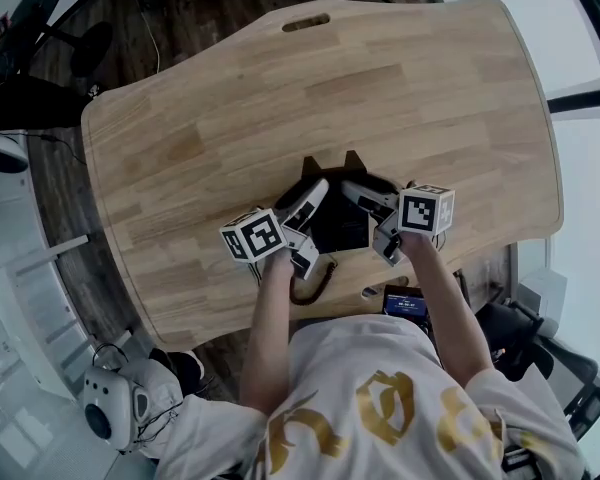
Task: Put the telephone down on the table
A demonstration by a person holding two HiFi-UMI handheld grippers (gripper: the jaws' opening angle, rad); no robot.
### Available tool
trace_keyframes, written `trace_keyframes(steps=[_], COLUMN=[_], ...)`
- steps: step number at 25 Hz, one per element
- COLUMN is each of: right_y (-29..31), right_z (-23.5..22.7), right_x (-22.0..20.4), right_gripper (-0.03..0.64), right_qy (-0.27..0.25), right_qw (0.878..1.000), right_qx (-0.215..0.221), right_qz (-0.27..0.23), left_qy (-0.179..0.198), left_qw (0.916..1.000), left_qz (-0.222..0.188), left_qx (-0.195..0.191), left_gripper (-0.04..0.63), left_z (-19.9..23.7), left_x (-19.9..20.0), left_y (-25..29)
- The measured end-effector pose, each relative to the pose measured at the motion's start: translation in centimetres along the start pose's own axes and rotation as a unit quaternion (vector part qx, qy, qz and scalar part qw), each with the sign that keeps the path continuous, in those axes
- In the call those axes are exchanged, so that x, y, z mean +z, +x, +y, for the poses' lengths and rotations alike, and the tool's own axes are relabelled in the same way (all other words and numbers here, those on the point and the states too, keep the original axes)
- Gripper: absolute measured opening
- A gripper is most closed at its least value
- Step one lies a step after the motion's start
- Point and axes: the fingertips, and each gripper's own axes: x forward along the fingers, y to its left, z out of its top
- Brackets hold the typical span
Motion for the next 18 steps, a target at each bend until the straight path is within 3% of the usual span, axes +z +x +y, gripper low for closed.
trace_keyframes(steps=[18], right_y=[1.6], right_z=[-1.2], right_x=[1.0], right_gripper=[0.242], right_qy=[0.024], right_qw=[1.0], right_qx=[0.014], right_qz=[0.008], left_qy=[-0.01], left_qw=[0.9999], left_qz=[-0.007], left_qx=[0.011], left_gripper=[0.245], left_z=[1.5], left_x=[1.0], left_y=[0.9])
